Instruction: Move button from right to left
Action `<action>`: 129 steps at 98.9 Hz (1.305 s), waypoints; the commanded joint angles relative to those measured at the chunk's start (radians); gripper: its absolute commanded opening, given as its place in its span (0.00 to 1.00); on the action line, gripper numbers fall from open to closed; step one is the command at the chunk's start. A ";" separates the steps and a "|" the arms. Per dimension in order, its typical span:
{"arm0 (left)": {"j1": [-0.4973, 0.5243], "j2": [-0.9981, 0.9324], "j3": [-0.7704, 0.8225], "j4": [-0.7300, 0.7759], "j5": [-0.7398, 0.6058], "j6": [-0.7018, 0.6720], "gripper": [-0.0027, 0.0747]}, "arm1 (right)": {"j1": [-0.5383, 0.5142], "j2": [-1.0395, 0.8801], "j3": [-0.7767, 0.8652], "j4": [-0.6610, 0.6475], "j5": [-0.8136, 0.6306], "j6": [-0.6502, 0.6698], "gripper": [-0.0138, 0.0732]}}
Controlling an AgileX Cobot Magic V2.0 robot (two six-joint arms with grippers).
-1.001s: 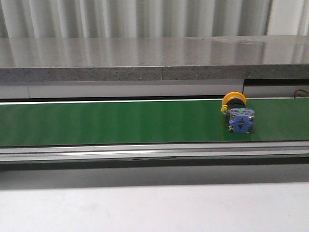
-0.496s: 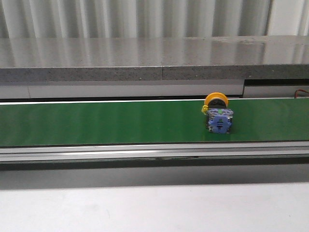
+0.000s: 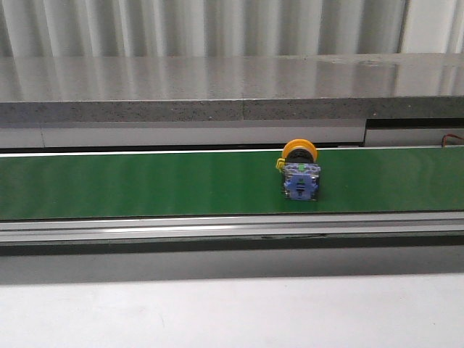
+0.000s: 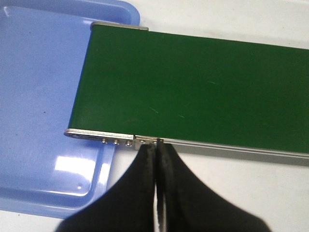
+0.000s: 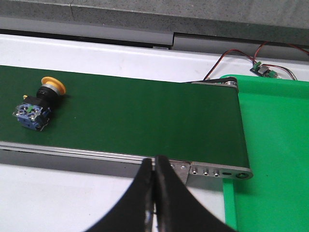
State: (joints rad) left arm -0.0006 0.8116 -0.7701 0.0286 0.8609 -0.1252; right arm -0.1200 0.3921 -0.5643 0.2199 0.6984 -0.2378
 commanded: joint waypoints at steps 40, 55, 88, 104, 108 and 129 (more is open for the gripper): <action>-0.007 0.026 -0.039 0.021 -0.041 -0.001 0.10 | -0.002 0.003 -0.025 0.013 -0.064 -0.007 0.08; -0.007 0.026 -0.039 0.021 -0.041 -0.001 0.49 | -0.002 0.003 -0.025 0.013 -0.064 -0.007 0.08; -0.007 0.026 -0.039 0.019 -0.029 -0.001 0.89 | -0.002 0.003 -0.025 0.013 -0.064 -0.007 0.08; -0.262 0.265 -0.155 -0.065 -0.144 -0.066 0.89 | -0.002 0.003 -0.025 0.013 -0.064 -0.007 0.08; -0.374 0.384 -0.209 -0.050 -0.185 -0.100 0.89 | -0.002 0.003 -0.025 0.013 -0.064 -0.007 0.08; -0.517 0.572 -0.333 0.033 -0.187 -0.150 0.89 | -0.002 0.003 -0.025 0.013 -0.064 -0.007 0.08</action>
State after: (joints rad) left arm -0.4691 1.3470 -1.0278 0.0220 0.7267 -0.2323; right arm -0.1200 0.3921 -0.5643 0.2199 0.7001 -0.2378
